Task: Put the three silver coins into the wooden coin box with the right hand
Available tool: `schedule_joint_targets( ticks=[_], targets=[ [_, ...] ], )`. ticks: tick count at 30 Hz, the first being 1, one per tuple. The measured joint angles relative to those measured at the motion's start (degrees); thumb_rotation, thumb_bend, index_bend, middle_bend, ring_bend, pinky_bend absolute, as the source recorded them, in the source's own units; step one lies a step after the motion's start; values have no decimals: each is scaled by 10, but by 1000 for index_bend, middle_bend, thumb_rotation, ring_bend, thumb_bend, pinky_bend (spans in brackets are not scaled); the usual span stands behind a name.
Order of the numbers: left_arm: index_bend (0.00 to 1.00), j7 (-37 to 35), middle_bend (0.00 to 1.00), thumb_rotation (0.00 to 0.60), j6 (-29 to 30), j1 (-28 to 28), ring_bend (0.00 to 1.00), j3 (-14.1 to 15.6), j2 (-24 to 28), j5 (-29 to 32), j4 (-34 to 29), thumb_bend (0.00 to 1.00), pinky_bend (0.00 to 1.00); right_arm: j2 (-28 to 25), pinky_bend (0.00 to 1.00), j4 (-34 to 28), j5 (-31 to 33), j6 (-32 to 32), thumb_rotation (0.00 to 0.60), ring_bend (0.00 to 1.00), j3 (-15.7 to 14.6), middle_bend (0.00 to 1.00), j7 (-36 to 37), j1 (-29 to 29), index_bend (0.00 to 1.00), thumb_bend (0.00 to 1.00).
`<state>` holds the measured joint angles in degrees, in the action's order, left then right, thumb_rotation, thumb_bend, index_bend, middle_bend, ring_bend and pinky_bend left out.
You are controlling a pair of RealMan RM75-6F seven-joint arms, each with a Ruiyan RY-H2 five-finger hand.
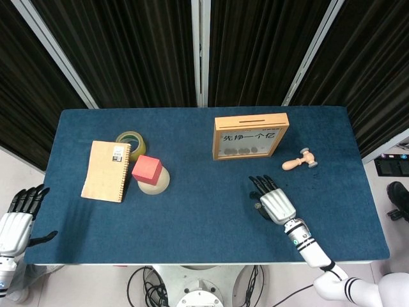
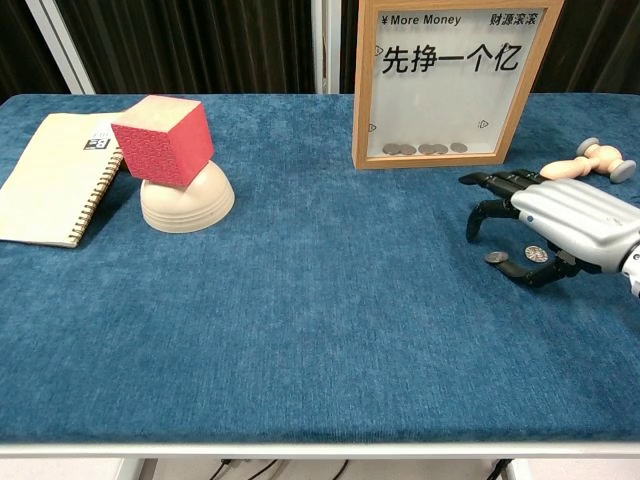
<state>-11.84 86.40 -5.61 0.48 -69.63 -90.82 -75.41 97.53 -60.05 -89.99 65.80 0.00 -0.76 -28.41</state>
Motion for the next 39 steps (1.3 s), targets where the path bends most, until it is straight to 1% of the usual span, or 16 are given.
schedule_joint_targets(
  ticks=[8, 11, 16, 18, 26, 30, 32, 39],
  targets=[
    [16, 0, 0, 600, 3, 0, 0, 0, 0, -2, 0, 40, 0, 0, 0, 3, -6, 7, 600, 0, -1, 3, 8, 0, 298, 356],
    [16, 1, 0, 600, 4, 0, 0, 0, 0, -2, -2, 40, 0, 1, 0, 5, -10, 13, 600, 0, -2, 8, 13, 0, 355, 359],
    [16, 4, 0, 600, 1, -1, 0, 1, 2, -2, -5, 40, 0, 3, 0, 11, -12, 16, 600, 0, -2, 17, 17, 0, 504, 365],
    [16, 5, 0, 600, 1, -1, 0, 1, 2, -2, -6, 40, 0, 4, 0, 12, -11, 16, 600, 0, -2, 17, 17, 0, 536, 366],
    [16, 9, 0, 600, -1, -1, 0, 1, 3, 0, -9, 40, 0, 5, 0, 16, -9, 16, 600, 0, 0, 19, 20, 0, 579, 370],
    [16, 9, 0, 600, -1, -1, 0, 1, 3, -1, -10, 40, 0, 5, 0, 15, -8, 17, 600, 0, 2, 19, 21, 0, 617, 426],
    [16, 9, 0, 600, -1, -1, 0, 2, 3, -1, -10, 40, 0, 4, 0, 13, -8, 20, 600, 0, 2, 19, 21, 1, 631, 430],
    [16, 12, 0, 600, 1, 0, 0, 2, 4, -2, -12, 40, 0, -15, 0, -12, -14, 40, 600, 0, 8, 20, 17, 1, 661, 429]
  ],
)
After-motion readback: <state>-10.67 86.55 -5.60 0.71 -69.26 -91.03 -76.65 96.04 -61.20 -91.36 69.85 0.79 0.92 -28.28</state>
